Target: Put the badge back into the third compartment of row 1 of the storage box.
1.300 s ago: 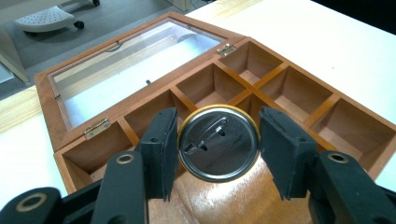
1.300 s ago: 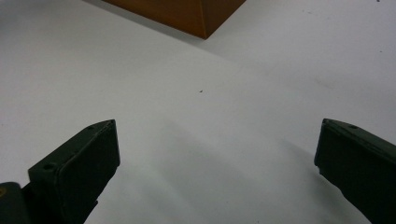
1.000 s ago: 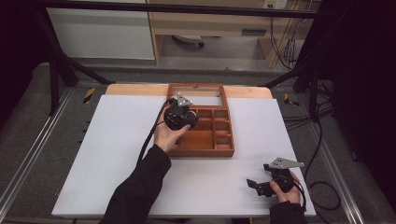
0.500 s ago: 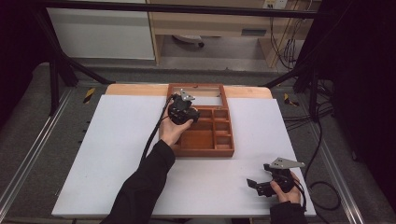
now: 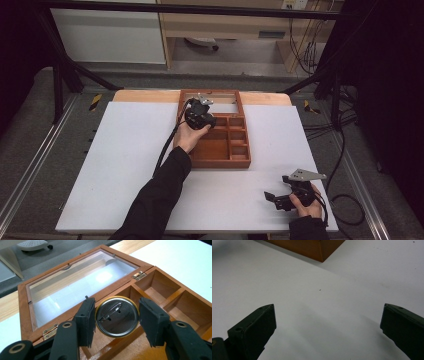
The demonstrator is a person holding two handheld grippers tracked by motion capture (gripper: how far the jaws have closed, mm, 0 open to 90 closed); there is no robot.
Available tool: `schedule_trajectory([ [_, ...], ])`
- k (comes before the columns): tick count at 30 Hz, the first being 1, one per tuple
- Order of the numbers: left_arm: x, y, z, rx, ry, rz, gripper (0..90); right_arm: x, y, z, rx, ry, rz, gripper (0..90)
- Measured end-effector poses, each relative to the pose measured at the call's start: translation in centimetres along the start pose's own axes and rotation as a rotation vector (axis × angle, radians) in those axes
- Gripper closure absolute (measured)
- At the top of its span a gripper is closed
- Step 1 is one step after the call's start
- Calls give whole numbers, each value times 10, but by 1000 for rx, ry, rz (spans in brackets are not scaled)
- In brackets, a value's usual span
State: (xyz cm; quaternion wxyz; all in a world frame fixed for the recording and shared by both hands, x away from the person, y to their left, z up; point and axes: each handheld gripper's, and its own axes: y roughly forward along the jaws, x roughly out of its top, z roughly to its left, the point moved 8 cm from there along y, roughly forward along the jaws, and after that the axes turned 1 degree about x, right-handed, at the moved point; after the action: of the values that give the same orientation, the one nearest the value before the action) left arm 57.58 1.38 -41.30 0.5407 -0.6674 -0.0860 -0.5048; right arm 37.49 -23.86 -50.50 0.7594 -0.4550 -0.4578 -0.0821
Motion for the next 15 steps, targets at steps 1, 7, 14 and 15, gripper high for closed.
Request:
schedule_trajectory([
  [1, 0, 2, 0, 0, 3, 1, 478, 0, 0, 0, 1, 0, -1, 9],
  [7, 1, 12, 0, 3, -2, 8, 478, 0, 0, 0, 1, -5, -2, 9],
  [14, 3, 20, -2, -6, -12, 10, 478, 0, 1, 0, 3, -5, -2, 9],
  [15, 3, 21, -3, -6, -7, 10, 478, 0, 1, 0, 3, -4, -2, 9],
])
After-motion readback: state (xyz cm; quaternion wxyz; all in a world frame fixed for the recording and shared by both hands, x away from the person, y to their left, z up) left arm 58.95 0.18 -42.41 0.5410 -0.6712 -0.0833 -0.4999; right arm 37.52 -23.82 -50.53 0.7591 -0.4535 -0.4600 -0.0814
